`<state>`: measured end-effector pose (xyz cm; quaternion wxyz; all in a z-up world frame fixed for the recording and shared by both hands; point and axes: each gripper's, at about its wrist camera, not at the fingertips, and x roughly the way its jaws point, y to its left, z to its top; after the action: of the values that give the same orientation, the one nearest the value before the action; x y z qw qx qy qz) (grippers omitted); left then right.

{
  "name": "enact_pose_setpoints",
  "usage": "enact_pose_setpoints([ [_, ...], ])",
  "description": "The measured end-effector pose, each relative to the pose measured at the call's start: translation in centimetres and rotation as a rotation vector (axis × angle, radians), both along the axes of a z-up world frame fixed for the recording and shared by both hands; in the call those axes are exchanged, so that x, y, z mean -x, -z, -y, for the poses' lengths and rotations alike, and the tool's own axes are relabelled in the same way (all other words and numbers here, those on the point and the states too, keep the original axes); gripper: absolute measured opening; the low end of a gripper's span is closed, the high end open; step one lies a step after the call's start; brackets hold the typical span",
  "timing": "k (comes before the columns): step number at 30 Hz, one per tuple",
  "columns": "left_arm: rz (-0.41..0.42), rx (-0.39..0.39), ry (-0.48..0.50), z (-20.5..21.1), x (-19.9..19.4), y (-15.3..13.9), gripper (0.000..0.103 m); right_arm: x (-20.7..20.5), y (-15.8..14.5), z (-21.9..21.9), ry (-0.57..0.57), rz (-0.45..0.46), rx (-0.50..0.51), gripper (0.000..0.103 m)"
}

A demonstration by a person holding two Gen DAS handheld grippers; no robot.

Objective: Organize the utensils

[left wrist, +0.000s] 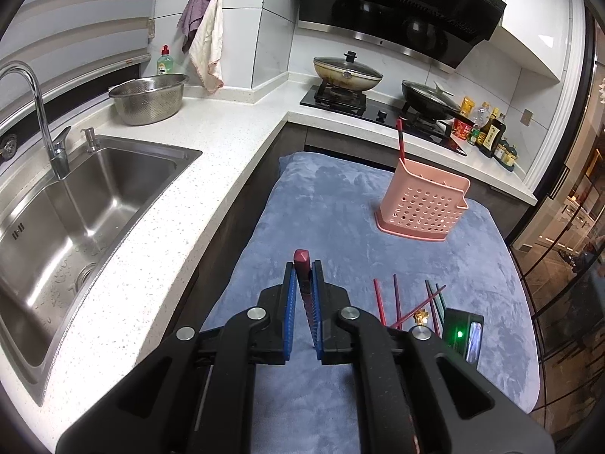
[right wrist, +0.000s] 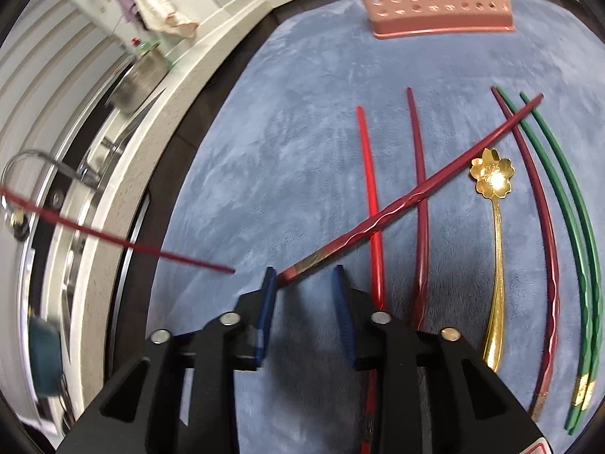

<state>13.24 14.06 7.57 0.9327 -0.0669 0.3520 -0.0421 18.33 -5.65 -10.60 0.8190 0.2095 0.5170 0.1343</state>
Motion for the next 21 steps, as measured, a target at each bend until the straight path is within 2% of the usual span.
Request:
enact_pose_setpoints([
  [8,0.002,0.006,0.010,-0.1,0.0,0.1,0.008,-1.1,0.2,-0.7,0.062,-0.006,0.019,0.034],
  [11,0.002,0.010,0.015,-0.1,0.0,0.1,0.008,-1.3,0.1,-1.0,0.069,-0.006,0.071,0.024],
  [15,0.003,0.013,0.021,0.1,0.1,0.1,0.007,-1.0,0.2,-0.2,0.077,-0.020,0.050,0.013],
  [18,0.004,0.011,0.023,0.3,0.1,0.1,0.007,-0.3,0.0,0.3,0.065,-0.029,0.047,0.001],
  [21,0.007,0.010,0.026,0.6,0.3,0.1,0.007,0.7,0.2,1.1,0.062,-0.041,0.061,0.001],
])
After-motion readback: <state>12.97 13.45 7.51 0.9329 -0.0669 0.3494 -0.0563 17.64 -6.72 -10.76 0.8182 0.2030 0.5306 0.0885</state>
